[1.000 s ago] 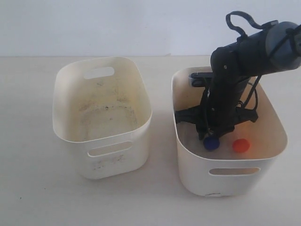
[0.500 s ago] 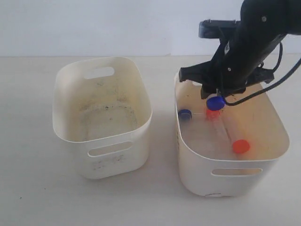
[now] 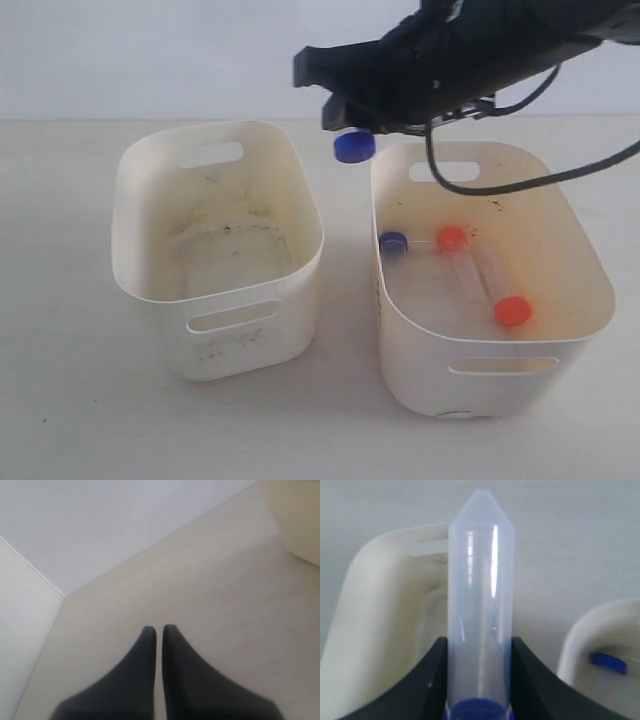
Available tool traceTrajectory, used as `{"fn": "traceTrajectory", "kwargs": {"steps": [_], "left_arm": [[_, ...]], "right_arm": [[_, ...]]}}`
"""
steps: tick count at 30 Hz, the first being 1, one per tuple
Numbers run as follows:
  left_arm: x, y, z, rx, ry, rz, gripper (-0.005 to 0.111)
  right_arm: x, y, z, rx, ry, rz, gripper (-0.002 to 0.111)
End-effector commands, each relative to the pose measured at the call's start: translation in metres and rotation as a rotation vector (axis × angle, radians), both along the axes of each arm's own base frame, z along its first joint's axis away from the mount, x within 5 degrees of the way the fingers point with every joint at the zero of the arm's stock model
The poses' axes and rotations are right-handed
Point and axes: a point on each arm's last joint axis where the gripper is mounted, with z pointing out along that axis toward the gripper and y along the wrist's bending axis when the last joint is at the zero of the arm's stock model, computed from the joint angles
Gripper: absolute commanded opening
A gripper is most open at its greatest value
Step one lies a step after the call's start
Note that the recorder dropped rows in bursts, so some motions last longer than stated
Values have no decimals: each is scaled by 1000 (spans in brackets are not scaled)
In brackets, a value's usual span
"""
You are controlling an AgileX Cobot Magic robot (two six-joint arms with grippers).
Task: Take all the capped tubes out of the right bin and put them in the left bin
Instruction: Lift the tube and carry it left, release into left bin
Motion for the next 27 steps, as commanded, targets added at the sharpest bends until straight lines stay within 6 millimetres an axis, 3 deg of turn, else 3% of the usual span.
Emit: {"fn": "traceTrajectory", "kwargs": {"steps": [1,6,8,11,12,14,15,17,19,22,23,25,27], "left_arm": [[0,0,1,-4,-5,-3,4],[0,0,1,-4,-5,-3,4],[0,0,1,-4,-5,-3,4],[0,0,1,-4,-5,-3,4],[0,0,1,-4,-5,-3,4],[0,0,1,-4,-5,-3,4],[0,0,1,-4,-5,-3,4],[0,0,1,-4,-5,-3,4],[0,0,1,-4,-5,-3,4],[0,0,1,-4,-5,-3,4],[0,0,1,-4,-5,-3,4],[0,0,1,-4,-5,-3,4],[0,0,1,-4,-5,-3,4]], "right_arm": [[-4,30,-3,29,-83,62,0],[-4,55,-25,36,-67,91,1],[-3,63,-34,31,-64,99,8],[1,67,-45,17,-50,100,31],[2,68,-51,10,-39,101,50],[2,68,-53,5,-36,101,69],[2,68,-53,5,-36,101,71],[3,70,-47,-2,-33,123,64],[3,73,-32,-17,-15,168,47],[1,69,4,-106,-84,232,6],[0,64,14,-140,-88,216,0],[1,44,26,-280,-76,123,0],[4,17,24,-413,2,-10,0]]}}
